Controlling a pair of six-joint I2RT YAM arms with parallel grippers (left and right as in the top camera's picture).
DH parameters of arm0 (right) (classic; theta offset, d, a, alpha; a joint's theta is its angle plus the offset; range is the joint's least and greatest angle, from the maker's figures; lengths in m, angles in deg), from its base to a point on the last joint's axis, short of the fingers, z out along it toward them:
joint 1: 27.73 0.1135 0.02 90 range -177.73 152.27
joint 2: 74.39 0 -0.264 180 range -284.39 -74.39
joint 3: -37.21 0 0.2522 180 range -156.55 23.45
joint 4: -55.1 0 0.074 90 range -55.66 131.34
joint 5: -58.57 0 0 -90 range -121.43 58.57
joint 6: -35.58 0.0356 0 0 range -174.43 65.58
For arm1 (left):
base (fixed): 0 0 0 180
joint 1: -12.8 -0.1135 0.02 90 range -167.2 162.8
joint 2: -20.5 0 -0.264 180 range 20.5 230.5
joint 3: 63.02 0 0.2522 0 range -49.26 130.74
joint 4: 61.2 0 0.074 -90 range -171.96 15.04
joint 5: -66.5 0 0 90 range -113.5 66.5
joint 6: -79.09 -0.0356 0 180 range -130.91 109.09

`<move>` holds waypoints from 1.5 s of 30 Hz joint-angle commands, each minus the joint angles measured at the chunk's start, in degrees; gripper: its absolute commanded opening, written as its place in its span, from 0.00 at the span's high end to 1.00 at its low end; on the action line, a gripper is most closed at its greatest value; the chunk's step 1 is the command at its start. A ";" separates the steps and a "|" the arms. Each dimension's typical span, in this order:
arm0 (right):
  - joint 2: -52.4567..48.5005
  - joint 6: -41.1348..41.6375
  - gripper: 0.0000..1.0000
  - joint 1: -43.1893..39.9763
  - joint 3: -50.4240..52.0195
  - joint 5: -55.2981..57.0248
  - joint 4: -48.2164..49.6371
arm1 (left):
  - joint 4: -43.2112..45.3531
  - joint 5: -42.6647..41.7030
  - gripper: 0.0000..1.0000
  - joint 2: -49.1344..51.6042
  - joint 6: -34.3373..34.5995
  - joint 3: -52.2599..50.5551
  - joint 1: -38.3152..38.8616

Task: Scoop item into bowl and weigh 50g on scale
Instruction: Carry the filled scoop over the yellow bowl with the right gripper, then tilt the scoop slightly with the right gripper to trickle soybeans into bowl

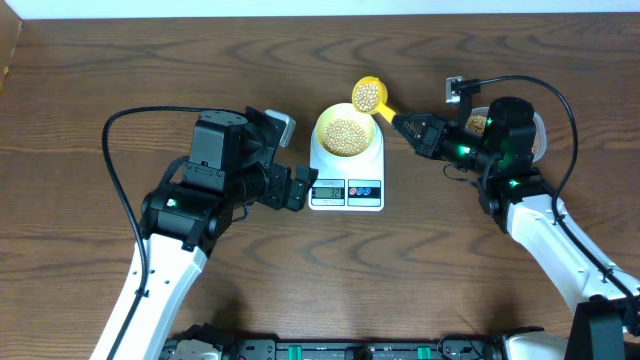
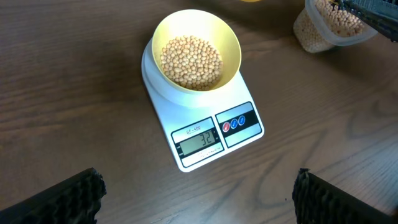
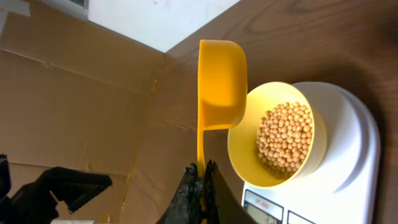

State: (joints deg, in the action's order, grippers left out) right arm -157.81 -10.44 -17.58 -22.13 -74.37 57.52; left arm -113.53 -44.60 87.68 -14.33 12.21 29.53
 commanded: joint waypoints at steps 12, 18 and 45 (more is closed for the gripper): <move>-0.13 -16.68 0.99 0.83 -0.04 1.49 -2.08 | 0.07 -0.50 0.01 0.17 -0.57 -0.11 0.11; -0.17 -21.31 0.99 0.96 -0.04 1.49 -2.73 | 0.07 -0.50 0.01 0.17 -0.57 -0.11 0.11; -0.31 -31.91 0.99 5.60 -0.04 13.09 -2.71 | 0.09 -0.50 0.01 0.17 -0.57 -0.11 0.11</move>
State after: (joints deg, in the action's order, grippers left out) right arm -157.81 -40.23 -13.12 -22.13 -63.09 54.70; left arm -113.53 -44.60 87.68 -14.35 12.21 29.53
